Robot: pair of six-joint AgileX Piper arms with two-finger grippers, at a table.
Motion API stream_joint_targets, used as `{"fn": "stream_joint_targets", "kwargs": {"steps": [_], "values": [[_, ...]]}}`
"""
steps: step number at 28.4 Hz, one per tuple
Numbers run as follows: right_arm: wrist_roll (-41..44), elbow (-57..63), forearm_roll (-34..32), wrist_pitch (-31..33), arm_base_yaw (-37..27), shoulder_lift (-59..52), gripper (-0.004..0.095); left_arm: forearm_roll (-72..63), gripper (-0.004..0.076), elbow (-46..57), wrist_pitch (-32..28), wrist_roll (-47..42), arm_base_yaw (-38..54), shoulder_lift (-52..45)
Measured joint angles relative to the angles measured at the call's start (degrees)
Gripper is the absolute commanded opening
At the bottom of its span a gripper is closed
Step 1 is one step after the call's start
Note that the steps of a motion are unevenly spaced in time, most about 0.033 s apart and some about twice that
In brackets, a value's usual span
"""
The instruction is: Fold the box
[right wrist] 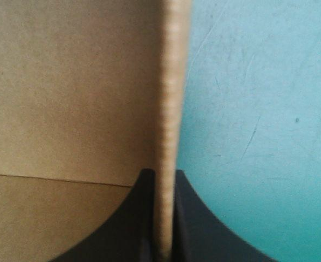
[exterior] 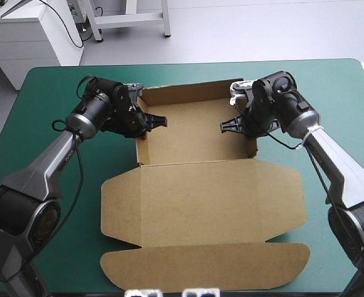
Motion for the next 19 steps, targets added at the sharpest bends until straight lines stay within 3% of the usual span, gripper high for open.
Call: {"fn": "stream_joint_targets", "kwargs": {"steps": [9,19], "values": [[-1.2,8.4,3.2,-6.5,-1.8,0.8,-0.0014,-1.2,-0.0008,-0.4,1.4,1.4,-0.1,5.5],[-0.9,8.2,2.7,-7.8,-2.2,4.0,-0.0014,-2.3,-0.0008,-1.1,1.6,3.0,-0.1,6.2]]}}
